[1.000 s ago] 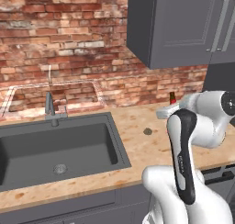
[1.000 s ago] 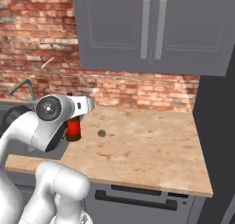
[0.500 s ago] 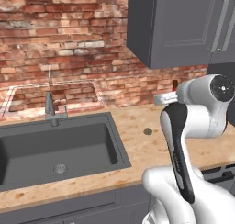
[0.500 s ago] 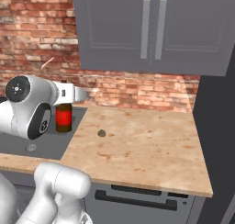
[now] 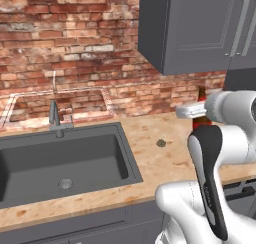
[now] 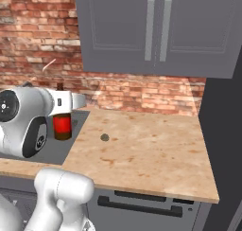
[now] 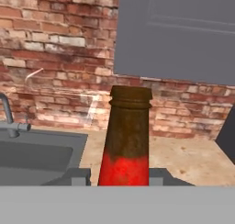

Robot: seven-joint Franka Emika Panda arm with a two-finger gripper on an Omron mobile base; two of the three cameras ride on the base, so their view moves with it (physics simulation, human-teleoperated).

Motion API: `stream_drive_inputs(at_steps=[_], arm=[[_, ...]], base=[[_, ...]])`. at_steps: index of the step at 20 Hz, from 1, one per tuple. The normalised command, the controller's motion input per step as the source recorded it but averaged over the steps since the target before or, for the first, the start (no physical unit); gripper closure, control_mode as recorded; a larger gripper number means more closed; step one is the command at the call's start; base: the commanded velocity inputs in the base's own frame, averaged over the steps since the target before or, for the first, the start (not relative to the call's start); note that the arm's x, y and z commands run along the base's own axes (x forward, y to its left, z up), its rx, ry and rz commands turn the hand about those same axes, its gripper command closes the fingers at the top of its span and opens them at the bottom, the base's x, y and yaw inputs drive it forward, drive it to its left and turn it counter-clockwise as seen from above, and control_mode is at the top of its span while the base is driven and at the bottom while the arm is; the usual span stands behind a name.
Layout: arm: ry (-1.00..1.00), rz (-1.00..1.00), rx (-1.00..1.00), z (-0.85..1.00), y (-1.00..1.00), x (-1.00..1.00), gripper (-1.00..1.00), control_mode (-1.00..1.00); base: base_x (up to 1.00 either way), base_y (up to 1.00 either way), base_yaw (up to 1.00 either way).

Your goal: Place the beer on the top shelf of the fridge to keep it out of children's reach, and place the pear and garlic on lower shelves for easy access.

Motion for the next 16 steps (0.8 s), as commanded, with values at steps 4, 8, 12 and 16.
stream_drive_inputs(at_steps=[4,8,12,16], arm=[[0.00,0.00,-0.03,0.56,0.27,-0.20,1.00,-1.00],[0.00,0.00,-0.07,0.48,0.48,-0.08,1.00,-1.00],[0.00,0.00,-0.05,0.22,0.25,-0.02,1.00,1.00],[0.00,0.00,0.00,0.00,0.00,0.00,1.00,1.00]], base=[[0.00,0.00,0.00],[0.00,0.00,0.00],[-0.07,0.06,0.00],[-0.34,-0.06,0.00]])
